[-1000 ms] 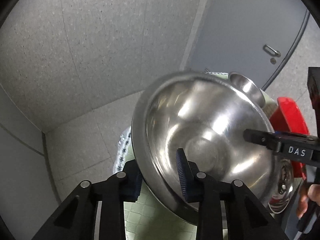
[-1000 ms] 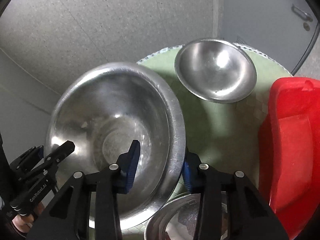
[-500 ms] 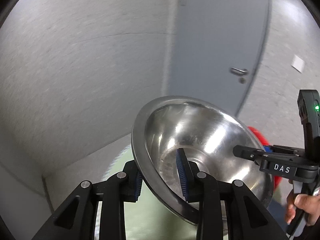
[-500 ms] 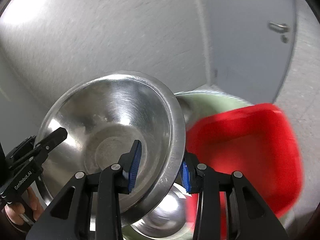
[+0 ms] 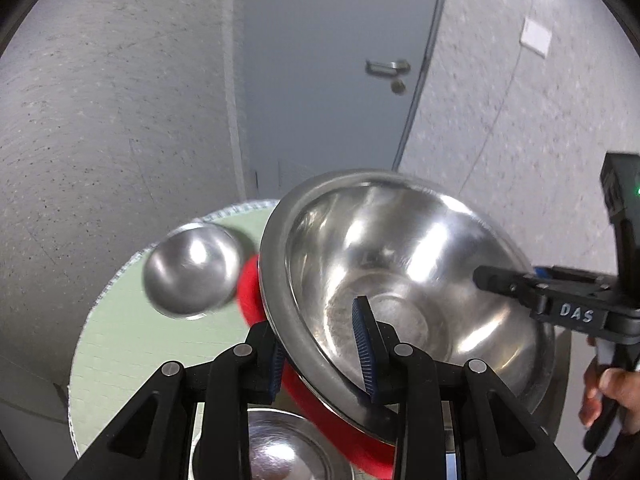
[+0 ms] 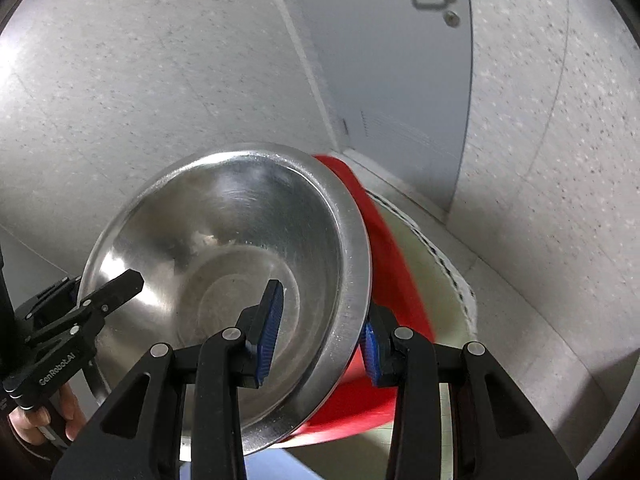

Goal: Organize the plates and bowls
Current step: 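Lift the steel bowl with the right gripper and lower it into the red basket, then grasp the edge of the light blue plate with the right gripper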

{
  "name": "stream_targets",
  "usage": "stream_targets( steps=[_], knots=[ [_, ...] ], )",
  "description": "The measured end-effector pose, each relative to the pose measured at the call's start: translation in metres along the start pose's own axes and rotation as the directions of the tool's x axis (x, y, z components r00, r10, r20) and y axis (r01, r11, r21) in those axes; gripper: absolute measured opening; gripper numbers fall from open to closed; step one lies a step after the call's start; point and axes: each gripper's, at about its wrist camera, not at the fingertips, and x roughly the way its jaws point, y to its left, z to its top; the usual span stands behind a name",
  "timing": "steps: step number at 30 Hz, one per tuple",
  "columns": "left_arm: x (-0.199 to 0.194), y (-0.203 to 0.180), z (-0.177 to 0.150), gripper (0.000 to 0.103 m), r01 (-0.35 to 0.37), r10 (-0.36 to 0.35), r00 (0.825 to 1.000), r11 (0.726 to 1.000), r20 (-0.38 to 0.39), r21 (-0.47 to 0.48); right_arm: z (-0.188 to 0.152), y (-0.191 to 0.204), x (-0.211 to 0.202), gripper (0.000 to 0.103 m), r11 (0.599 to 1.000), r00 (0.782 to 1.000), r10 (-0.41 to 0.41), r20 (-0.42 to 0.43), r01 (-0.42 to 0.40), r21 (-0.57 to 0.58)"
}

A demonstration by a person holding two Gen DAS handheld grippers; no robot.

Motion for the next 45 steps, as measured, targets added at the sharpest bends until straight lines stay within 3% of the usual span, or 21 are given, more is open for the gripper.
stream_targets(
  steps=[11,16,20,22,28,29,30,31,37,45],
  knots=[
    [0.059,-0.014,0.009,0.028,-0.025,0.025,0.994,1.000,-0.103,0.001,-0.018,-0.007,0.024,0.037,0.996,0.995,-0.073,-0.063,0.069,-0.056],
    [0.061,-0.030,0.011,0.044,-0.007,0.007,0.996,1.000,-0.088,0.008,-0.024,-0.003,0.028,0.042,0.993,0.994,-0.094,-0.057,0.090,-0.074],
    [0.056,-0.036,0.005,0.056,0.014,-0.012,0.997,1.000,-0.082,0.022,-0.026,-0.002,0.027,0.059,0.997,0.997,-0.048,-0.063,0.044,-0.064],
    [0.052,-0.037,0.001,0.065,0.024,-0.022,0.997,0.999,-0.078,0.023,-0.027,-0.002,0.025,0.063,0.998,0.998,-0.028,-0.064,0.024,-0.055],
    [0.028,-0.036,-0.013,0.073,0.021,-0.020,0.997,1.000,-0.074,0.015,-0.031,0.002,0.013,0.076,0.999,0.999,-0.008,-0.050,0.006,-0.041],
    [0.022,-0.036,-0.015,0.079,0.011,-0.011,0.998,1.000,-0.067,0.012,-0.031,0.002,0.008,0.080,0.999,0.999,-0.003,-0.039,0.002,-0.039],
    [0.017,-0.037,-0.016,0.091,-0.001,0.002,0.998,1.000,-0.059,0.012,-0.031,0.001,0.005,0.083,0.999,1.000,0.003,-0.031,-0.004,-0.035],
    [0.011,-0.037,-0.018,0.095,-0.017,0.017,0.999,1.000,-0.049,0.013,-0.031,0.000,0.002,0.083,0.999,1.000,0.006,-0.027,-0.007,-0.031],
    [-0.024,-0.046,-0.037,0.095,-0.049,0.049,0.999,0.999,0.004,0.011,-0.041,-0.003,-0.026,0.083,0.999,1.000,0.015,0.027,-0.014,-0.031],
    [-0.073,-0.066,-0.108,0.096,-0.074,0.075,0.997,0.997,0.033,-0.024,-0.087,-0.017,-0.067,0.085,0.999,0.996,0.022,0.083,-0.019,-0.045]
  ],
)
